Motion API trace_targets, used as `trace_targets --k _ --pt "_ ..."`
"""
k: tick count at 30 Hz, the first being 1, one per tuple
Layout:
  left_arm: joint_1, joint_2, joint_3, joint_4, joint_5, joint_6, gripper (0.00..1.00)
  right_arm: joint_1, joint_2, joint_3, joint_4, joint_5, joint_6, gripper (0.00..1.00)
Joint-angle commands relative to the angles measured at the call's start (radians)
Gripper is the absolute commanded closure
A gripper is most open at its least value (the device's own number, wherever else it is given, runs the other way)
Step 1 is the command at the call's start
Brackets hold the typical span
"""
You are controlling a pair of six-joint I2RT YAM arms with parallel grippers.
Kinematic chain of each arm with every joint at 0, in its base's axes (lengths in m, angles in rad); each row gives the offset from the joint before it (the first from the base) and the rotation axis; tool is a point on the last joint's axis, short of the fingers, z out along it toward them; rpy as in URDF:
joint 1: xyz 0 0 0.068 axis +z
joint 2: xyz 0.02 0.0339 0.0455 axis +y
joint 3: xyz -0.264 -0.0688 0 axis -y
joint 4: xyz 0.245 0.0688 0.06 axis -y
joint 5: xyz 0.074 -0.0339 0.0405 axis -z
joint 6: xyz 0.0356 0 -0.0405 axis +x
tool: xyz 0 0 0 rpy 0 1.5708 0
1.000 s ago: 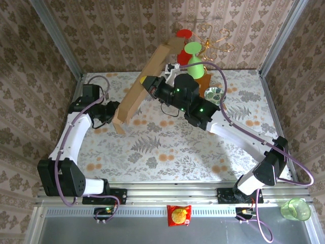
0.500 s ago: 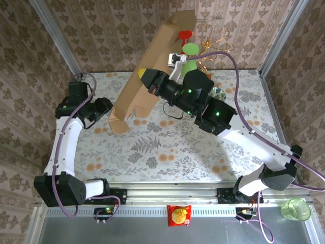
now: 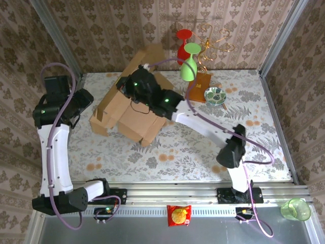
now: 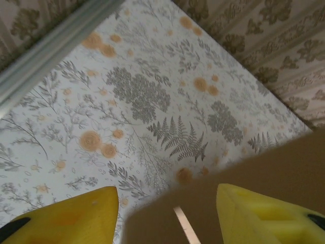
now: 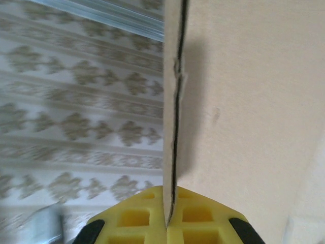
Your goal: Fold the paper box
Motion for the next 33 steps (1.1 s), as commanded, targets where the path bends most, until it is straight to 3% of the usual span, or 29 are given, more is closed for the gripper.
trace_targets --k 1,11,16,21,28,33 --pt "0.008 -0.014 0.073 -0.074 -0.032 -0.021 0.46 0.005 0.014 0.027 0.052 0.061 0.137 1.00" --pt "0.000 -0.002 0.087 -0.074 0.111 -0.070 0.45 0.009 0.005 -0.133 0.109 0.224 0.361 1.00" --pt "-0.035 0.009 0.074 -0.079 0.088 -0.044 0.45 0.026 -0.055 -0.253 0.093 0.328 0.496 1.00" --pt "-0.044 0.025 0.040 -0.035 0.151 -0.027 0.46 0.031 -0.130 -0.394 0.142 0.393 0.574 1.00" --pt "-0.103 0.080 0.016 0.043 0.333 -0.061 0.46 0.013 -0.231 -0.538 0.144 0.493 0.638 1.00" --pt "-0.213 0.116 0.002 0.109 0.400 -0.146 0.46 -0.024 -0.285 -0.626 0.189 0.516 0.651 1.00"
